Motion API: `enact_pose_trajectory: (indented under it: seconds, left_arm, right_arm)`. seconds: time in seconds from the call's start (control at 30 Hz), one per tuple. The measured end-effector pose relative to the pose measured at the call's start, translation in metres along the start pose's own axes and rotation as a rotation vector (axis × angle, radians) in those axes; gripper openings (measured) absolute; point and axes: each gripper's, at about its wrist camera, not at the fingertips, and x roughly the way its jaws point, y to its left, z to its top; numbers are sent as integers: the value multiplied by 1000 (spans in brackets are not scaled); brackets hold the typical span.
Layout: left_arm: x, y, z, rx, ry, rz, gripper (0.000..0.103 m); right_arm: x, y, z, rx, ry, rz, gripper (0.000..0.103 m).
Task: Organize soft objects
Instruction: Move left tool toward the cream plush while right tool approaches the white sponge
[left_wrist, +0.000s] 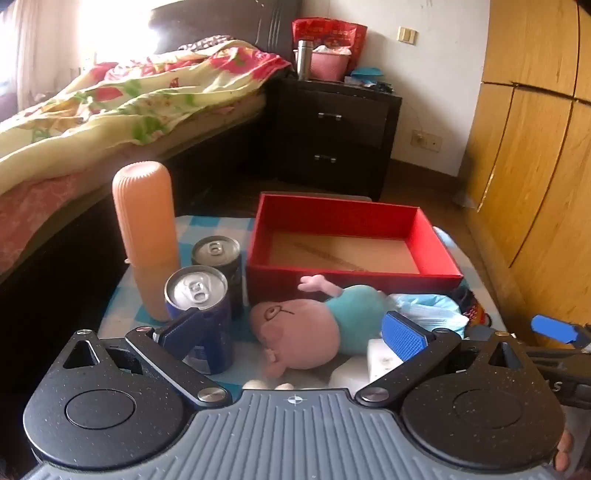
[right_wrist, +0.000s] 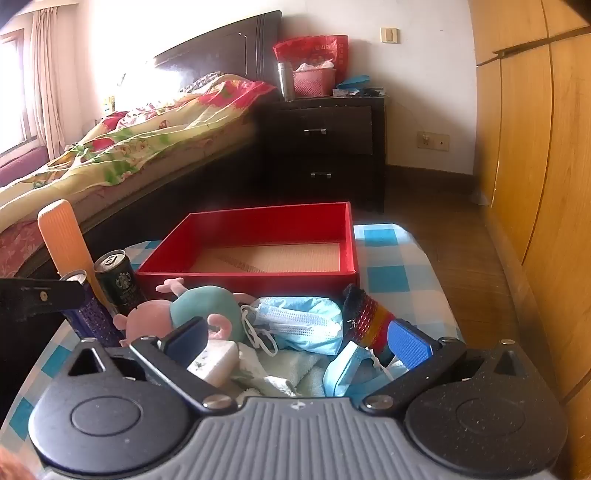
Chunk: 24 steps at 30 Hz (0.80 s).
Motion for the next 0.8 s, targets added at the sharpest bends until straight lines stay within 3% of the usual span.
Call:
enact_pose_trajectory:
  seconds: [0.23, 0.5, 0.63, 0.8]
  left_arm:
    - [15, 8, -15, -30, 57, 21, 98]
    - [35, 11, -36, -27, 209, 129, 98]
    - [36, 1, -36, 19, 219, 166, 98]
    - [39, -7, -37, 48, 225, 202, 98]
  right_arm:
    - [-1, 1, 1, -8, 13, -11, 85]
    - [11, 8, 1, -73, 109, -62, 85]
    - [17, 11, -3, -75, 158, -75, 85]
    - [15, 15, -2, -89, 127, -89, 85]
